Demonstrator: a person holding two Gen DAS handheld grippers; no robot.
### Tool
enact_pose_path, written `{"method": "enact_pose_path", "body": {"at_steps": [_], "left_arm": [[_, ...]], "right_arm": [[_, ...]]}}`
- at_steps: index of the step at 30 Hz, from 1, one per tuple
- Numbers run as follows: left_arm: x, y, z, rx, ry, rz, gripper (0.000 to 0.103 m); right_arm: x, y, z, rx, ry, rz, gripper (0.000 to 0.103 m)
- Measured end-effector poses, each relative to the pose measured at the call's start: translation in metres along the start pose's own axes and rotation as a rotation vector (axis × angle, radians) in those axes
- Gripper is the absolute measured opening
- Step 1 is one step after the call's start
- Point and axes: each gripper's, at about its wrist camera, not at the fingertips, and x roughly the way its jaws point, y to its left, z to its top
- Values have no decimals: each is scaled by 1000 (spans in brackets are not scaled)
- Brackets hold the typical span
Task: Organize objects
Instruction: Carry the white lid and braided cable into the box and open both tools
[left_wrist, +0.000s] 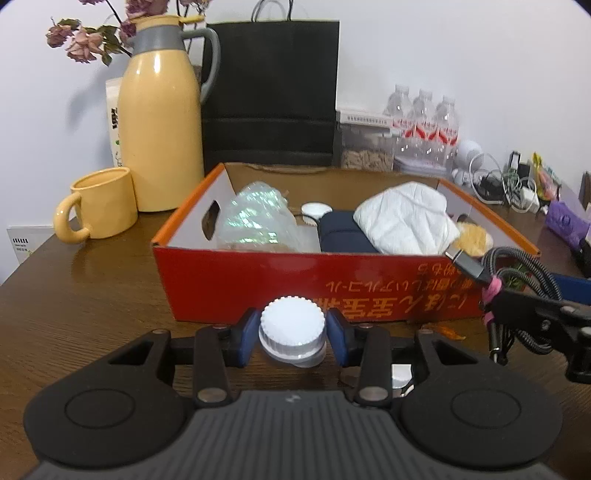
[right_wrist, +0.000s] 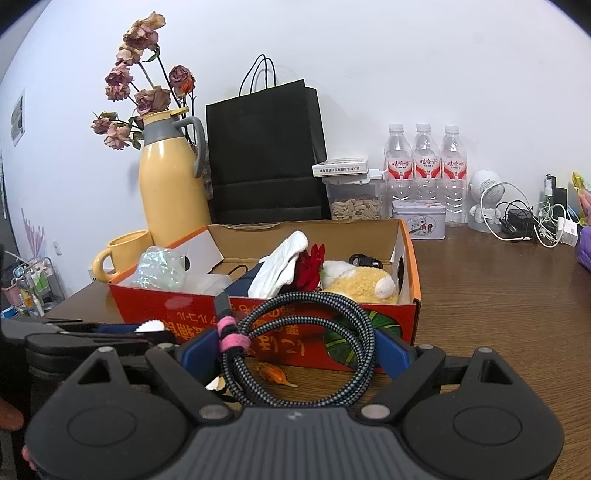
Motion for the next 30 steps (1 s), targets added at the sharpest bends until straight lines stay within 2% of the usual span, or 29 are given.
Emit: {"method": "enact_pose_path", "body": {"at_steps": [8, 15, 23, 30], "left_arm": [[-28, 16, 1, -52, -80, -10, 41], [-42, 15, 12, -47, -132, -35, 41], [-41, 13, 55, -65, -185, -39, 41], [-16, 10, 97, -82, -205, -16, 41]], "right_arm": [[-5, 3, 2, -12, -20, 4, 89], [-10, 9, 7, -43, -52, -2, 89], [-2, 18, 39, -79, -83, 1, 89], [37, 27, 76, -91, -85, -24, 89]]}}
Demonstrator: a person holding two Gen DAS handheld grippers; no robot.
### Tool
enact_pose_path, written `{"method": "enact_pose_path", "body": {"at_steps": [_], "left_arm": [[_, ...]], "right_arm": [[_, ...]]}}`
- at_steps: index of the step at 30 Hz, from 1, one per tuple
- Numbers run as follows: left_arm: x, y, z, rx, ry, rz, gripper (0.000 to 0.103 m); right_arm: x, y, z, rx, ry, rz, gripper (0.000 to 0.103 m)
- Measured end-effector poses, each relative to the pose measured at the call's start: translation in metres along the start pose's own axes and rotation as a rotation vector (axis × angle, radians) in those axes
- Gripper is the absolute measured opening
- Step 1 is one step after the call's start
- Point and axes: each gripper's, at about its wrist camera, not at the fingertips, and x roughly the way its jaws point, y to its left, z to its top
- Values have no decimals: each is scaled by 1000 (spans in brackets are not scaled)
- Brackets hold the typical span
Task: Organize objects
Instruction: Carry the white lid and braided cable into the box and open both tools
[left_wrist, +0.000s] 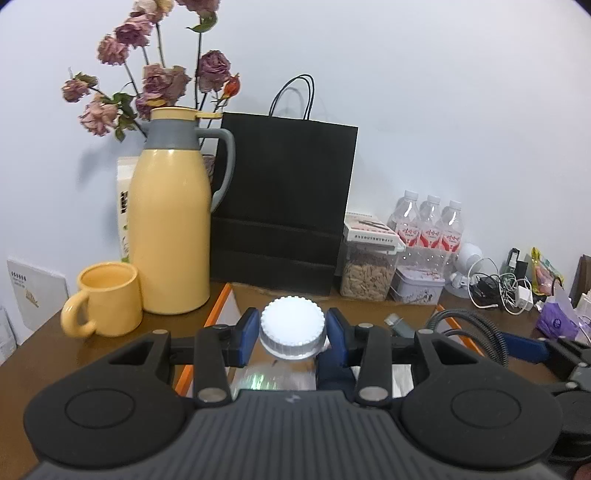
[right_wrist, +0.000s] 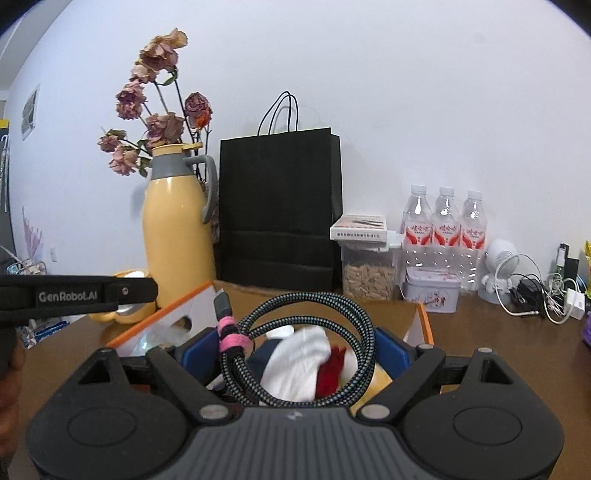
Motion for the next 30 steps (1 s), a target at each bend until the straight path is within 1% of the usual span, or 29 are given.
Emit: {"method": "enact_pose_path", "body": {"at_steps": [6, 12, 16, 22, 23, 24, 25, 26, 27, 30], "left_arm": [[34, -2, 12, -8, 5, 35, 41], [66, -7, 2, 4, 47, 51, 41], [74, -7, -4, 16, 65, 63, 41], [76, -9, -6, 34, 64, 58, 41], [76, -10, -7, 39, 66, 60, 51], [77, -10, -7, 43, 71, 57, 81], [76, -9, -7, 39, 69, 53, 96], [75, -8, -8, 33, 59, 54, 103], [74, -8, -8, 32, 51, 60, 103], [75, -7, -8, 24, 64, 71, 103]], "right_arm": [[45, 0, 9, 22, 45, -44, 89], [77, -10, 8, 39, 70, -80, 89], [87, -18, 0, 56, 103, -74, 89], [87, -17, -4, 43, 114, -63, 89], [87, -17, -4, 38, 124, -61, 90], [88, -17, -5, 35, 138, -60, 90], [89, -18, -6, 37, 146, -60, 90], [89, -19, -6, 39, 156, -64, 95], [88, -20, -6, 41, 160, -71, 103], [83, -21, -5, 44, 148, -77, 103]]}}
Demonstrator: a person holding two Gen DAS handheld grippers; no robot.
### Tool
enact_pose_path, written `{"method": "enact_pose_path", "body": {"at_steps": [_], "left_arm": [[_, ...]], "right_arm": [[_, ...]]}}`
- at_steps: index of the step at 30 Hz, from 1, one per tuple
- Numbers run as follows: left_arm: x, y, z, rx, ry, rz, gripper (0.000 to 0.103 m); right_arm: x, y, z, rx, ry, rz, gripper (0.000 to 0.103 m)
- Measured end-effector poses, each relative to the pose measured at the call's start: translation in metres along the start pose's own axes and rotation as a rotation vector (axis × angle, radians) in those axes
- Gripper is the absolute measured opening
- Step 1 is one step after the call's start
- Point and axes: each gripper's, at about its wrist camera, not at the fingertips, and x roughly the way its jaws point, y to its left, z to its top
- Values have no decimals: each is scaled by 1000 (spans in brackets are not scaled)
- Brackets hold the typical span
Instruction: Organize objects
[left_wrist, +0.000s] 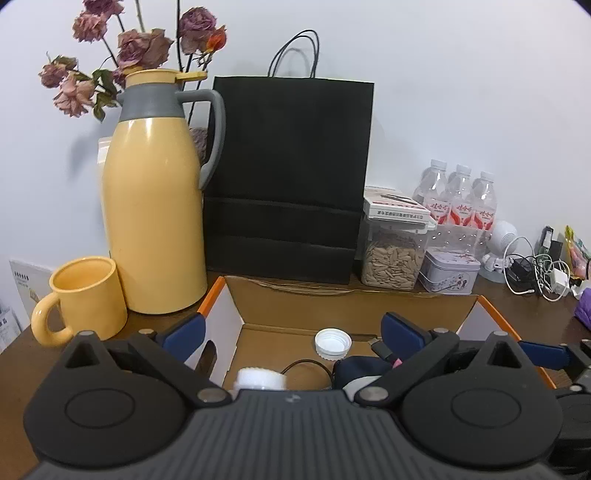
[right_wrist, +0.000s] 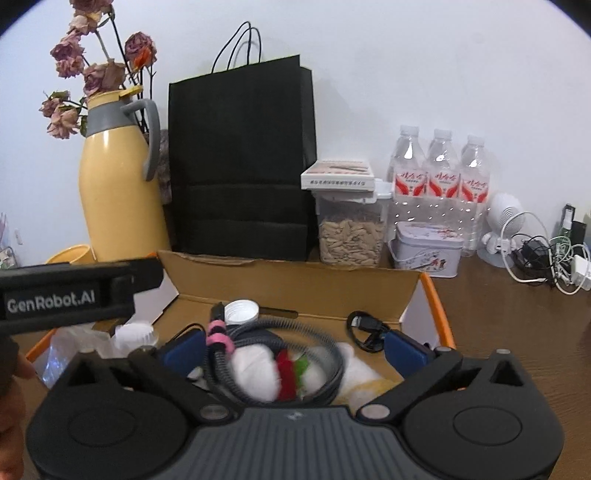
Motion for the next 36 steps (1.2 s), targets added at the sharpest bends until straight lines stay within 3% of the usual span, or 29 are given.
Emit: {"method": "enact_pose_path", "body": {"at_steps": [13, 25, 36], "left_arm": [[-13, 2, 0, -11, -19, -8, 103], [-79, 27, -8, -2, -164, -42, 103], [-99, 47, -33, 28, -120, -35, 103]], "right_arm": [[-14, -4, 2, -5, -34, -13, 103], [-56, -4, -3, -73, -106, -14, 103], [-90, -2, -31, -93, -128, 9, 103]]}}
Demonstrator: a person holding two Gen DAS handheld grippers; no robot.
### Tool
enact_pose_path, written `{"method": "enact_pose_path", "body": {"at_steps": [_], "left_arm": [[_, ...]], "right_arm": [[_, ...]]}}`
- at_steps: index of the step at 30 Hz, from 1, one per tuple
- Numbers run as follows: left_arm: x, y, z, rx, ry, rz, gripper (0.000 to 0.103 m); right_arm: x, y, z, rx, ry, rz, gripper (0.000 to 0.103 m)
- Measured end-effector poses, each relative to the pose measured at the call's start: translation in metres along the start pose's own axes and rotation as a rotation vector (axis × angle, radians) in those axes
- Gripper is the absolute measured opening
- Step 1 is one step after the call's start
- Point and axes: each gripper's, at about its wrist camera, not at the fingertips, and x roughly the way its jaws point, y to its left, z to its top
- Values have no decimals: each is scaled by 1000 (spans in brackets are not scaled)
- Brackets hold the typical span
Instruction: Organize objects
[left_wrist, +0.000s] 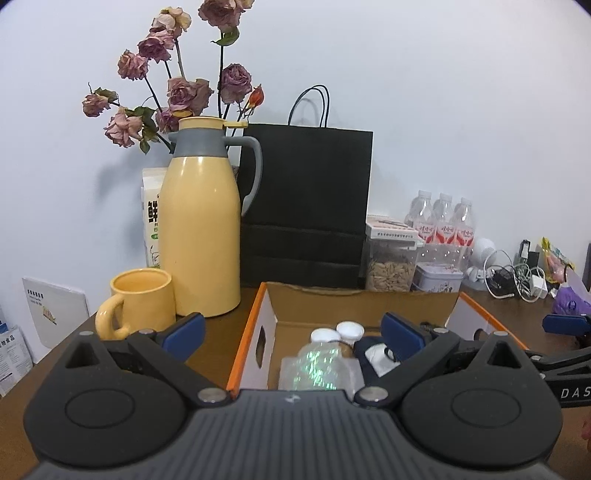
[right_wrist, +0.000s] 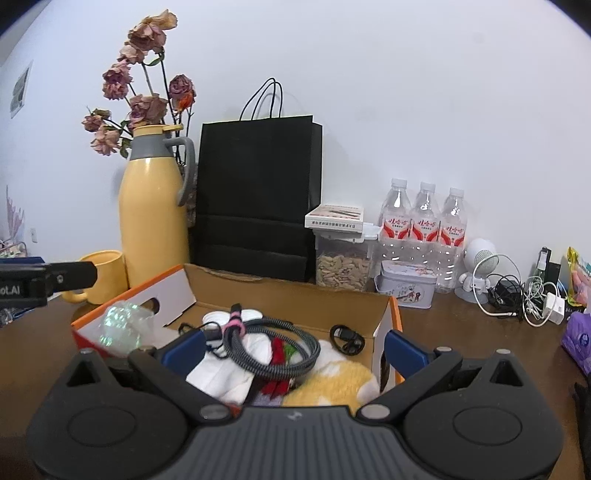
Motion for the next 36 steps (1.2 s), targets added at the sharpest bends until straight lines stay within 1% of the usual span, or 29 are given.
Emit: {"method": "enact_pose_path", "body": {"at_steps": [5, 12, 15, 19, 25, 26, 28, 30, 31, 33, 35, 36], "left_arm": [[-7, 3, -15, 14, 38, -5, 103], [-10, 12, -41, 7, 121, 5, 103], [-12, 14, -47, 11, 147, 7, 103], [-15, 16, -54, 27, 167, 14, 103], [-15, 17, -58, 28, 195, 21, 103], [-15, 17, -59, 29, 198, 21, 103], [-14, 15, -59, 35, 201, 18, 103], [-14, 14, -60, 41, 205, 17, 103], [-14, 14, -60, 42, 206, 16, 103], [-14, 14, -60, 42, 206, 15, 103], [-13, 15, -60, 39, 206, 16, 103], [-13, 15, -60, 37, 206, 17, 103]], "right_arm": [[-7, 2, -15, -4, 25, 11, 103], [-14, 6, -33, -19, 63, 29, 103], [-15, 11, -40, -36, 84, 41, 103], [-12, 19, -52, -65, 134, 57, 103], [-12, 29, -60, -95, 170, 84, 103], [-11, 30, -60, -96, 172, 91, 101], [-10, 31, -61, -90, 181, 116, 94], [-7, 32, -63, -84, 198, 136, 83], [-5, 33, -64, -81, 209, 143, 79], [-1, 32, -65, -63, 230, 160, 63], [3, 31, -67, -44, 248, 180, 54], [4, 32, -67, -40, 254, 184, 52]]}}
